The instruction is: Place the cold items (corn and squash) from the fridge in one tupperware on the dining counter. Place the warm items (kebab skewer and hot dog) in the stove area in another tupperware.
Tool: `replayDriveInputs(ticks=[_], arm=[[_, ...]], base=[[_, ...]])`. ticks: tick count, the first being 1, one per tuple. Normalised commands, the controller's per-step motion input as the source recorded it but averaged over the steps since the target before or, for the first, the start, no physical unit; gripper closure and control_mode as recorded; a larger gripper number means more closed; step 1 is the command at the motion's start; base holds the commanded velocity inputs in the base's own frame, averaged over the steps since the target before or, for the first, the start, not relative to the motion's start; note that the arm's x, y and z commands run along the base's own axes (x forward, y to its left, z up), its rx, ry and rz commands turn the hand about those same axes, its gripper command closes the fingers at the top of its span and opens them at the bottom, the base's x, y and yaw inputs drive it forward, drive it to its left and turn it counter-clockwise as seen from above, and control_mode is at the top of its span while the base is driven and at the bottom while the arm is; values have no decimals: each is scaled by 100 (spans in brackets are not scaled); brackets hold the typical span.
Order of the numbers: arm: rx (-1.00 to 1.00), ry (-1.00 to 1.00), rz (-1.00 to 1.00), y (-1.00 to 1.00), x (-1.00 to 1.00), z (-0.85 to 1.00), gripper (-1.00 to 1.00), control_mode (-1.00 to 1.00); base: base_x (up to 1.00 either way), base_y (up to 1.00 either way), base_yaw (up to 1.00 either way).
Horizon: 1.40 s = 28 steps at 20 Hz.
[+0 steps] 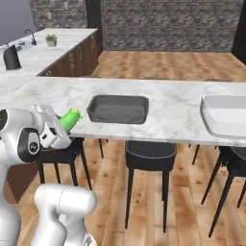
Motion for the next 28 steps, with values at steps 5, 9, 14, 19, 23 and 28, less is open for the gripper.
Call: replayDriveInputs(ticks=[5,9,14,19,23,28], arm=[[0,0,0,0,0,0,100,100],[0,0,0,0,0,0,100,100],[0,0,0,0,0,0,100,100],[0,0,0,0,0,0,100,100],[0,0,0,0,0,0,100,100],[0,0,0,0,0,0,100,100]], base=[[20,-99,0],[35,-87,1],[45,-50,1],[50,-33,4],[45,-52,6],[46,-74,8]])
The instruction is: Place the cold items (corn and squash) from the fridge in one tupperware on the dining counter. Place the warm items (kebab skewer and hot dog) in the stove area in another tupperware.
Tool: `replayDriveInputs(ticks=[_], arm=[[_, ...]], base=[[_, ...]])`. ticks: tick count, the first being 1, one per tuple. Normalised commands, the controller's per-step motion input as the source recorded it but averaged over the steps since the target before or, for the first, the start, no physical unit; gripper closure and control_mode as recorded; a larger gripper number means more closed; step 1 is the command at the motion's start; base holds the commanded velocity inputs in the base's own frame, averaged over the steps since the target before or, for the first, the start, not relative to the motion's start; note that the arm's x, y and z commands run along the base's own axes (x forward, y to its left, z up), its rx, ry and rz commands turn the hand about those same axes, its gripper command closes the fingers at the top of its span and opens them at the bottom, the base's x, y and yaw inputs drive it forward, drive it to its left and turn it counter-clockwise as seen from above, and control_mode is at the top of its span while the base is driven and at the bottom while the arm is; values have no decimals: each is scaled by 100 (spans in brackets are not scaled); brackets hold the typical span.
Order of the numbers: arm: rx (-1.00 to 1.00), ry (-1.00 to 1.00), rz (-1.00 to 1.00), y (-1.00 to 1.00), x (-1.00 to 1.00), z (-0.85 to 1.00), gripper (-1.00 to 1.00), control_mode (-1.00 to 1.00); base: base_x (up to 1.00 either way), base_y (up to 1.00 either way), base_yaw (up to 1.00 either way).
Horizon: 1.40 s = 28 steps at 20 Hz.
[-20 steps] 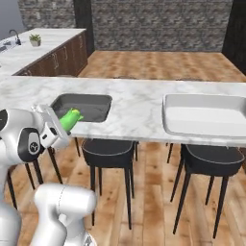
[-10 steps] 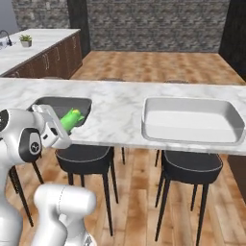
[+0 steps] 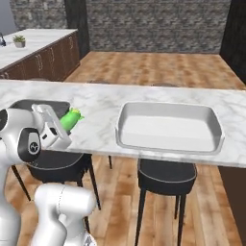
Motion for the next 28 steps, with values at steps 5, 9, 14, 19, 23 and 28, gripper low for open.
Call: replayDriveInputs(ticks=[5,9,14,19,23,28], arm=[[0,0,0,0,0,0,100,100],[0,0,0,0,0,0,100,100],[0,0,0,0,0,0,100,100],[0,0,0,0,0,0,100,100],[5,0,0,-31,45,-2,100,-100],[5,5,0,-37,85,-4,100,-100]], base=[[47,-70,6],[41,-48,3],[35,-45,2],[21,-49,1],[0,0,0],[0,0,0]])
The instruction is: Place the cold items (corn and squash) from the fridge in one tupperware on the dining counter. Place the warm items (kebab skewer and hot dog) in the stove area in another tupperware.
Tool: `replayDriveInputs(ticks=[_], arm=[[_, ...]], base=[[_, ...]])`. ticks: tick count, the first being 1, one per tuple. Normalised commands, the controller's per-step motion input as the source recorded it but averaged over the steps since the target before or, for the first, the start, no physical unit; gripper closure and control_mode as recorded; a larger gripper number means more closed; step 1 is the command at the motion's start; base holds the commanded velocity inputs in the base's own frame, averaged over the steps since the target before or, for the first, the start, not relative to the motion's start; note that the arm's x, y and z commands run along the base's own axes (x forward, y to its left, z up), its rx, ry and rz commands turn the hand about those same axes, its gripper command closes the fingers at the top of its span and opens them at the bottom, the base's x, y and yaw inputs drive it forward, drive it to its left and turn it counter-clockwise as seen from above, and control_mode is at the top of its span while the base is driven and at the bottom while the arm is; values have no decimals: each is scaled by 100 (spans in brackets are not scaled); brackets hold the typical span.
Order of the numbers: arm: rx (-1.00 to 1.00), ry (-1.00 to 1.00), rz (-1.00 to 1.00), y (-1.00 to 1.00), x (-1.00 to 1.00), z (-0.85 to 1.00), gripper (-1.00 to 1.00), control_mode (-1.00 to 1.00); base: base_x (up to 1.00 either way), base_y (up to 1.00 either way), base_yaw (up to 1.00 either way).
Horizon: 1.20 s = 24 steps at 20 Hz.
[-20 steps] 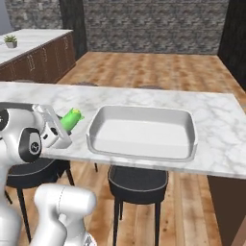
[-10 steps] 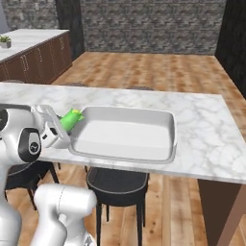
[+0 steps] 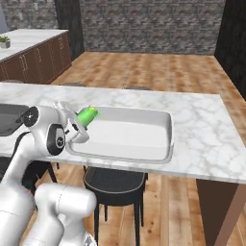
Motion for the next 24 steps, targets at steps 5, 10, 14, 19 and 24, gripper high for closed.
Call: replayDriveInputs(ticks=[5,10,14,19,24], arm=[[3,14,0,-43,100,-7,100,-100],[0,22,0,-35,100,-3,100,-100],[0,34,0,-32,97,0,100,-100],[1,38,0,-25,79,0,100,-100],[0,27,0,-30,54,-14,100,-100]], base=[[0,0,0],[0,0,0],[0,0,0],[0,0,0],[0,0,0]])
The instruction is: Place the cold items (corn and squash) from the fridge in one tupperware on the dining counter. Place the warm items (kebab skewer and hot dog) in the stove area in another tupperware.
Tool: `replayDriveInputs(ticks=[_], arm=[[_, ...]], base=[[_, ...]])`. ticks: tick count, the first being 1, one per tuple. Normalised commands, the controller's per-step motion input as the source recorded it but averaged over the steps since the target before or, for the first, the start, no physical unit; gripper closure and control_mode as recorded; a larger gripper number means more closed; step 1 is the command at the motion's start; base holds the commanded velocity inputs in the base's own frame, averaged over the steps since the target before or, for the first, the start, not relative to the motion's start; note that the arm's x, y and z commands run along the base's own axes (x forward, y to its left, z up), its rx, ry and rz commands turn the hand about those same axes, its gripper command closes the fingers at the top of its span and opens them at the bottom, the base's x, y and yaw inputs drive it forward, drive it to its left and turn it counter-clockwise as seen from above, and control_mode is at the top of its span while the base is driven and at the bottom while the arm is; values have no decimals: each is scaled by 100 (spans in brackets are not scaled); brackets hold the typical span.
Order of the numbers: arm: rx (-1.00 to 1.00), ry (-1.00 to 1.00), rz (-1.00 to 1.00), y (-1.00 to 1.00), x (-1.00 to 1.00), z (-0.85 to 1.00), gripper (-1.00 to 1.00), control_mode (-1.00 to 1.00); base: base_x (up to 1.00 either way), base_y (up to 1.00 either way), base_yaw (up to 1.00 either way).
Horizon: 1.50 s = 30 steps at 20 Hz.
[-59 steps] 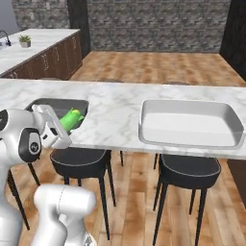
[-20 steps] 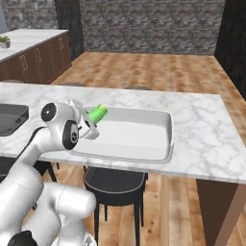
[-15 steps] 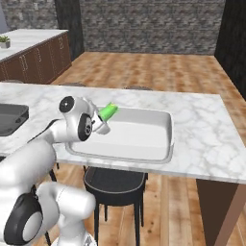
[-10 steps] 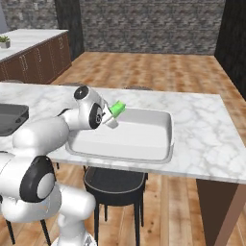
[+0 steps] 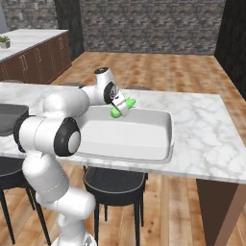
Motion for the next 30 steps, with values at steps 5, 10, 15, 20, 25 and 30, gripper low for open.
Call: replayDriveInputs(ticks=[5,10,15,20,25,30], arm=[[0,22,0,-66,30,-48,100,-100],[2,13,0,-70,4,-78,100,-100],[1,6,0,-33,0,-81,100,-100],[0,1,0,-1,10,-84,100,-100],[4,0,0,4,26,-47,100,-100],[10,0,0,0,52,-27,100,-100]], base=[[0,0,0],[0,0,0],[0,0,0],[0,0,0],[0,0,0],[0,0,0]])
